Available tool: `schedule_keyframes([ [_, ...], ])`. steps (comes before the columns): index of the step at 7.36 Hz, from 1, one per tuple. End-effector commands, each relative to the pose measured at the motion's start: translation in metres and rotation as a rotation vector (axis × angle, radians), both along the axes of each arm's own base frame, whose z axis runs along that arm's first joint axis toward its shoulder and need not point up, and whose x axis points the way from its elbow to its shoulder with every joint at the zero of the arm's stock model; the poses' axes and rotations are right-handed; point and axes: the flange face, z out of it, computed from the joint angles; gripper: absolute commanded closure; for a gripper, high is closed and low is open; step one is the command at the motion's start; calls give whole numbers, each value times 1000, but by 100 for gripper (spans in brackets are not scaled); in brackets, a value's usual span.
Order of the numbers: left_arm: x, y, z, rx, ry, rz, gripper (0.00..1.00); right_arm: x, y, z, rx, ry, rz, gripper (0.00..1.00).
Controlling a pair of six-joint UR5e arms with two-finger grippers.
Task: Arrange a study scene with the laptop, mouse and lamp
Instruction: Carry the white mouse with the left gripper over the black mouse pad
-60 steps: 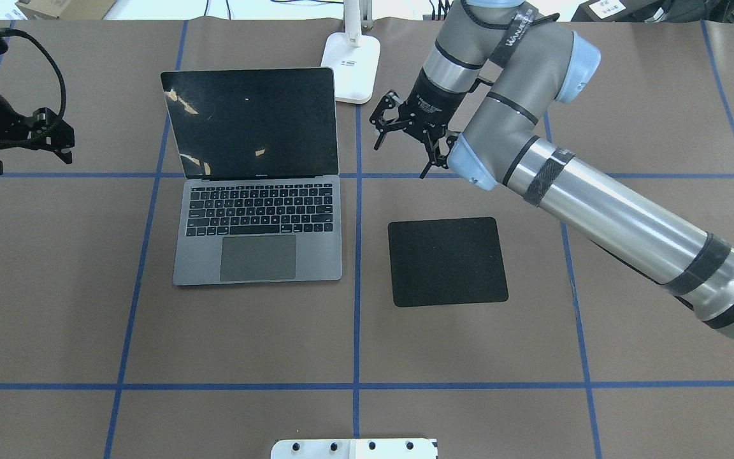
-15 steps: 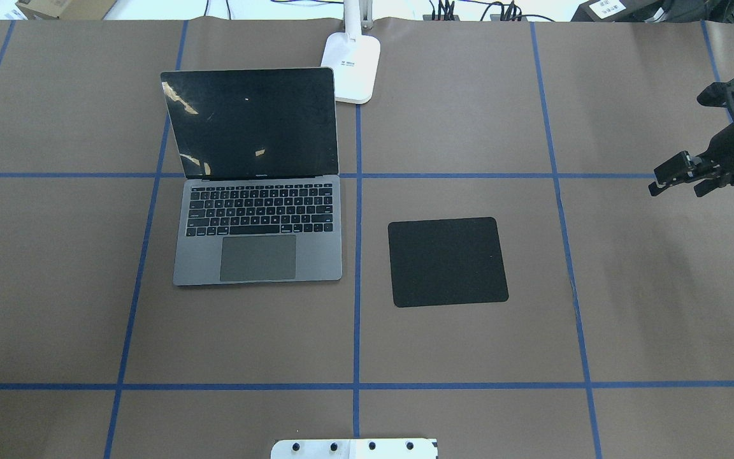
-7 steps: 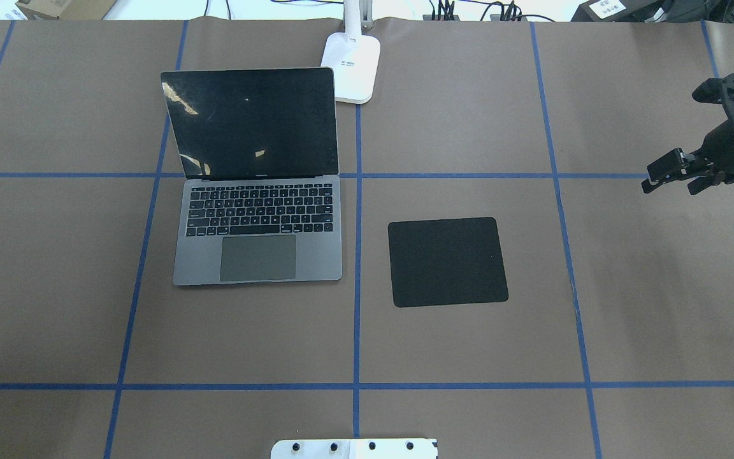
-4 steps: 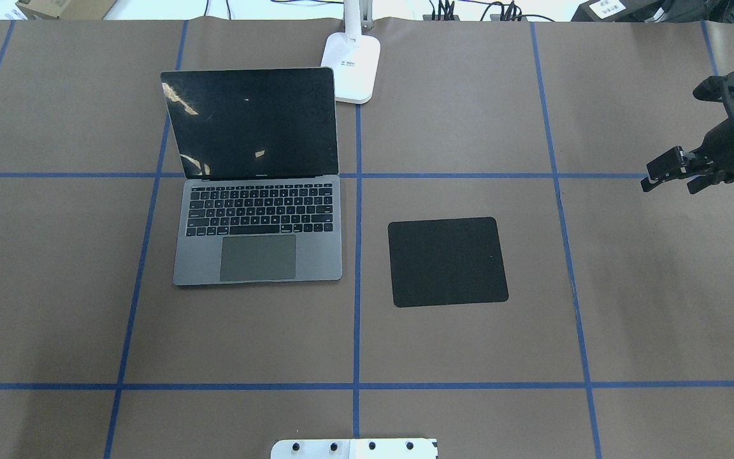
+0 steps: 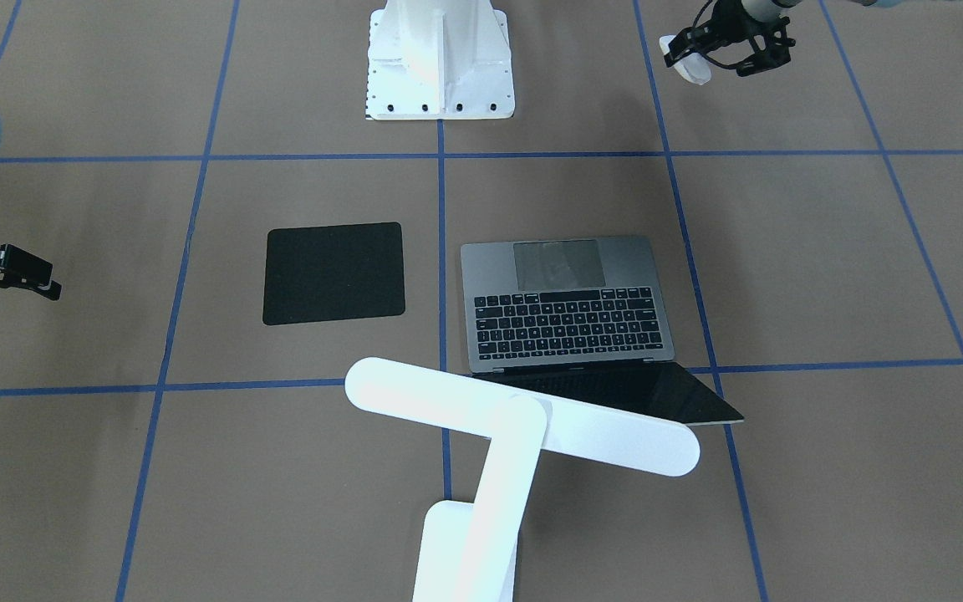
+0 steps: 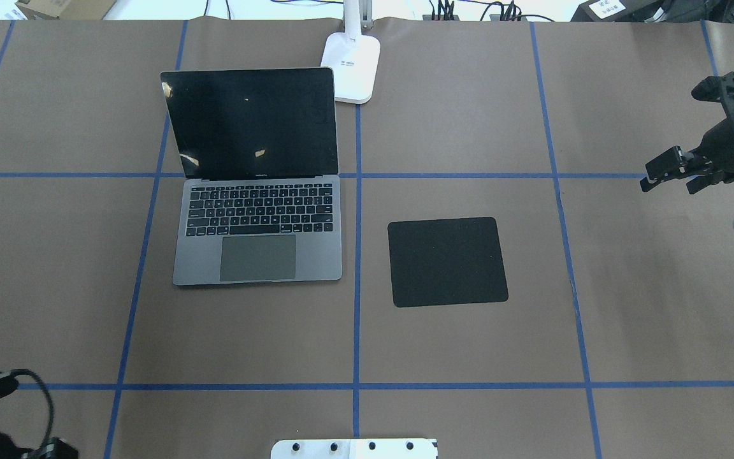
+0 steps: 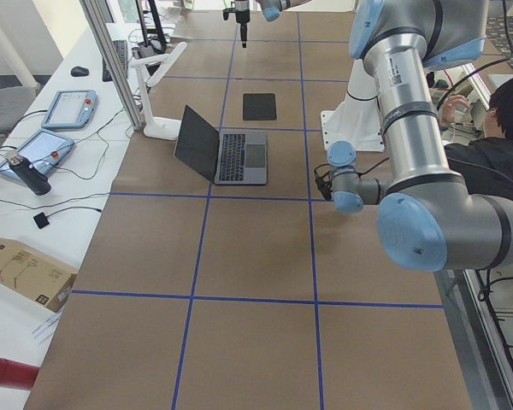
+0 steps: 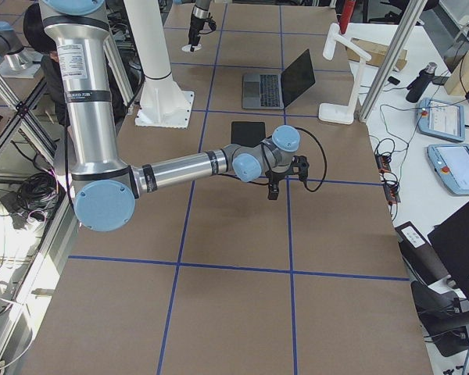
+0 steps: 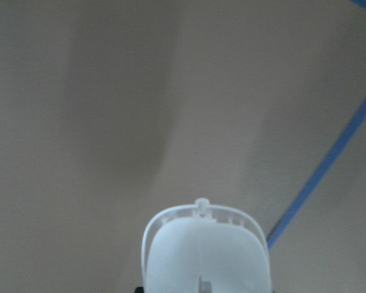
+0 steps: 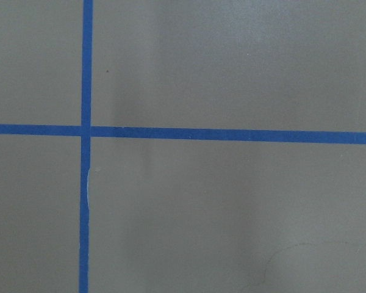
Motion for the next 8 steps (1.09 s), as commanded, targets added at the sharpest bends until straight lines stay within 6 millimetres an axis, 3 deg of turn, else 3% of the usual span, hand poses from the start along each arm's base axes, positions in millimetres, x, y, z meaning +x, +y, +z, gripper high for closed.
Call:
schedule_keyframes([
  [1,65,-70,-109,-27,-15,-35,65,-1,-1,4,-6,4,0,1],
  [4,143,-133,-246,-13,-65,-78,65,2,1,10,-16,8,1,1],
  [7,231,-176,-302,47,-102,-107,65,10,10,26,-44,23,9,1],
  [8,261,-193,-330,96,-103,-109,65,11,9,27,-40,33,15,1],
])
